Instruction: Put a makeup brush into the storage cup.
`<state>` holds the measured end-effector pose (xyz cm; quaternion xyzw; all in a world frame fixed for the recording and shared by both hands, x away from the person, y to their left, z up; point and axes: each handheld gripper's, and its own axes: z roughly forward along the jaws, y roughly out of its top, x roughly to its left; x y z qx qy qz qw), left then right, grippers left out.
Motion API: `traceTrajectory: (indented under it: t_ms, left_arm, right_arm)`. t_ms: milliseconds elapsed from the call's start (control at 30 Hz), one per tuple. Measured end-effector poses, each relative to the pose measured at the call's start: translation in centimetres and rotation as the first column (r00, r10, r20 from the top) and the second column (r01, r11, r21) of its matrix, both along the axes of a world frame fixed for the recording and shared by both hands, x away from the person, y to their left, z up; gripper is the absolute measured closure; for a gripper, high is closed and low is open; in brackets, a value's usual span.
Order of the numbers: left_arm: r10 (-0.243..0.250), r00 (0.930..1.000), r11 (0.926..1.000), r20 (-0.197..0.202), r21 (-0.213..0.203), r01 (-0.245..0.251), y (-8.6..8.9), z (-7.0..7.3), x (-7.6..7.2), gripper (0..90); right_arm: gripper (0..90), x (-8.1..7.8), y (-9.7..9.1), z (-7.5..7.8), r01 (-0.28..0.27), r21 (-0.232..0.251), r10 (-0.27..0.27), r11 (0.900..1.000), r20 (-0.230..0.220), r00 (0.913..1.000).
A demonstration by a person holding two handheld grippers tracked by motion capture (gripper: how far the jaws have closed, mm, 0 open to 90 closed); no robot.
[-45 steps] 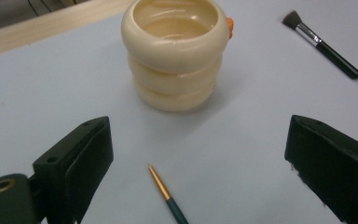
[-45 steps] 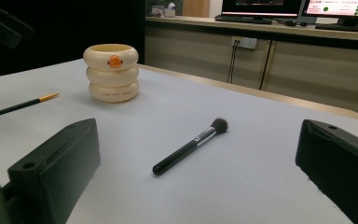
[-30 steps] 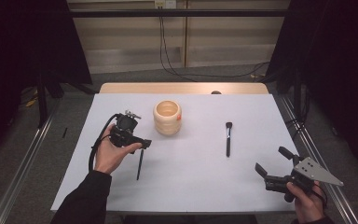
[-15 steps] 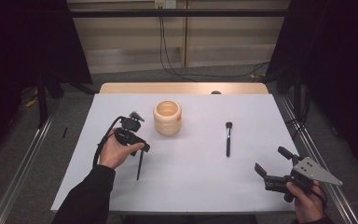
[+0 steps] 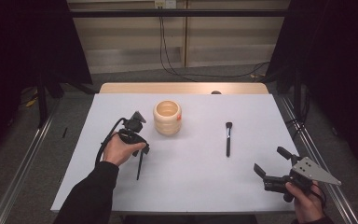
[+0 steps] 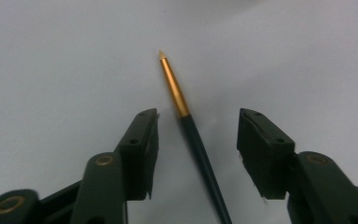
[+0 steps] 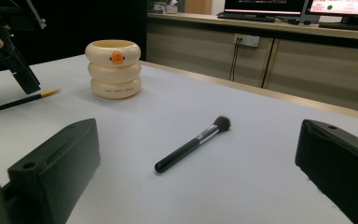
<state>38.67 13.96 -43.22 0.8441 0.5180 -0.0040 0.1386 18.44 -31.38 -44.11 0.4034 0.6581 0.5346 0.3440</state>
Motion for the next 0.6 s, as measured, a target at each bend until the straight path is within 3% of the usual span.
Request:
traceTrajectory:
  t_ms: [100,167,233,500,600]
  left_arm:
    - [0.008,0.9999,0.9998,-0.009,0.02,-0.008,-0.1,-0.2,0.1,56.6]
    - [0.023,0.9997,0.9996,0.01,0.015,-0.023,-0.3,-0.2,0.0,62.7]
    - [0.004,1.0,0.9998,0.004,0.019,-0.004,-0.4,-0.1,0.0,66.3]
    - [-0.013,0.9997,0.9982,-0.02,0.058,0.014,-1.1,-1.1,0.1,71.6]
    - [0.001,1.0,0.9971,-0.008,0.076,0.0,-1.2,-1.2,0.1,74.4]
  right_arm:
    - [0.0,-0.1,0.0,0.0,-0.008,-0.005,0.008,1.0,-0.001,1.0]
    - [0.0,0.0,0.0,0.0,-0.006,-0.003,0.006,1.0,-0.001,1.0]
    - [0.0,0.0,0.0,0.0,-0.005,-0.002,0.005,1.0,-0.002,1.0]
    - [0.0,0.0,0.0,0.0,0.002,0.004,-0.002,1.0,-0.008,1.0]
    - [0.0,0.0,0.0,0.0,-0.001,0.006,0.001,1.0,-0.008,1.0]
